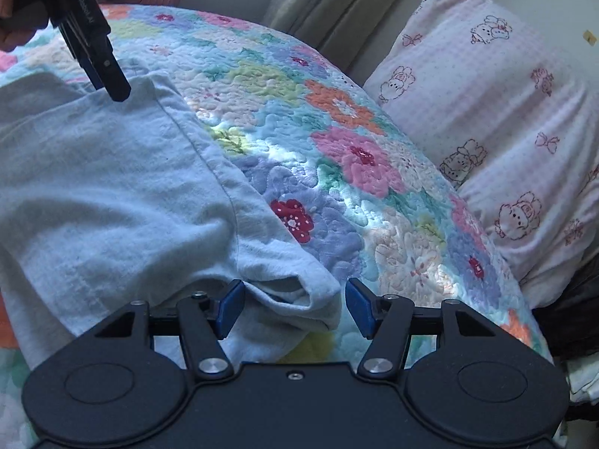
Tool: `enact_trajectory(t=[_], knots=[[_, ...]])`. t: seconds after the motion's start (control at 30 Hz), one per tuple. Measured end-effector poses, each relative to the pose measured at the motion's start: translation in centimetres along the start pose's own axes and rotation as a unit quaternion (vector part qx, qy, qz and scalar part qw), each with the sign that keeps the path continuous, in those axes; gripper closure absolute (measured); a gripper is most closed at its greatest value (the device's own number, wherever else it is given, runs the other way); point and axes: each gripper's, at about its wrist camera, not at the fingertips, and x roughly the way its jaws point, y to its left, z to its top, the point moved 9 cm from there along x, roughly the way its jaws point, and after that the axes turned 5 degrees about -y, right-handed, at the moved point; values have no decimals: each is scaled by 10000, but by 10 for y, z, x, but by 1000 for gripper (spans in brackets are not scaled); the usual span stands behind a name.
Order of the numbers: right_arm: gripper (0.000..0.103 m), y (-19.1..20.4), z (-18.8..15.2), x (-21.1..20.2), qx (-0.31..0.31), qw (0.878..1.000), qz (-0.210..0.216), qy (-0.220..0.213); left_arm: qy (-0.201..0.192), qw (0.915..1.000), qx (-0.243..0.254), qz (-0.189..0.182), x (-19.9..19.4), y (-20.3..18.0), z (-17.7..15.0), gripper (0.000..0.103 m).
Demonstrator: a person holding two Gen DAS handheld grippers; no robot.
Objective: Fold clothes
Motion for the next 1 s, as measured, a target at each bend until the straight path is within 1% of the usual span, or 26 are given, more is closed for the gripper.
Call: enact_trajectory(t=[0.03, 0.1, 0.2, 0.23, 0.3, 0.33, 0.4, 0.47, 0.53, 0.57, 0.6, 0.63, 0.67, 0.7, 0.73, 0.77, 0.8, 0.83, 0.9, 0.97, 1.0], knots=[[37, 2, -2, 4, -37, 10000, 79, 2, 44, 10000, 39, -55, 4, -2, 0, 42], [37, 10, -8, 11, -501, 9985, 205, 109, 79, 9998, 150, -134, 9, -5, -1, 42], [36, 20, -14, 14, -1057, 9936, 379, 123, 27, 9980, 546, -322, 11, -16, -5, 52], [35, 22, -16, 14, -1210, 9917, 430, 105, 9, 9973, 671, -313, 12, -18, -6, 58], [31, 18, -14, 17, -1269, 9911, 391, -20, -32, 9960, 843, -296, 15, -20, -6, 59], [29, 13, -10, 21, -1140, 9929, 327, -112, -64, 9966, 769, -289, 17, -18, -4, 59], [29, 3, -1, 28, -858, 9957, 209, -296, -103, 9980, 526, -325, 22, -13, 0, 56], [29, -9, 6, 35, -270, 9985, 227, -428, -117, 9988, 263, -391, 25, -7, 2, 55], [29, -22, 8, 39, 329, 9978, 207, -545, -168, 9986, 3, -501, 23, -3, 2, 53], [29, -32, 7, 41, 783, 9949, 224, -591, -204, 9982, -77, -555, 21, -3, 2, 49], [29, -40, 5, 43, 1148, 9911, 265, -615, -244, 9976, -148, -623, 19, -3, 2, 46], [30, -53, 2, 45, 1691, 9829, 344, -638, -260, 9969, -195, -714, 18, -5, 1, 45], [30, -64, -1, 48, 2135, 9740, 392, -646, -228, 9962, -230, -807, 20, -7, -1, 45], [30, -73, -4, 51, 2462, 9663, 399, -639, -206, 9955, -259, -892, 22, -10, -2, 46], [30, -84, -8, 54, 2851, 9556, 413, -620, -198, 9947, -278, -965, 24, -13, -3, 49], [30, -89, -11, 55, 3010, 9507, 443, -605, -191, 9940, -297, -1039, 26, -17, -4, 61], [30, -92, -13, 56, 3086, 9479, 527, -593, -180, 9935, -310, -1076, 29, -19, -5, 69], [30, -89, -13, 56, 3034, 9484, 702, -591, -165, 9938, -312, -1057, 32, -20, -5, 74], [30, -79, -13, 53, 2903, 9499, 1013, -569, -159, 9945, -323, -983, 37, -20, -5, 74], [31, -63, -16, 52, 2669, 9534, 1340, -428, -185, 9938, -456, -998, 39, -18, -4, 74], [31, -56, -17, 54, 2537, 9575, 1329, -346, -200, 9932, -514, -1026, 40, -16, -2, 74]])
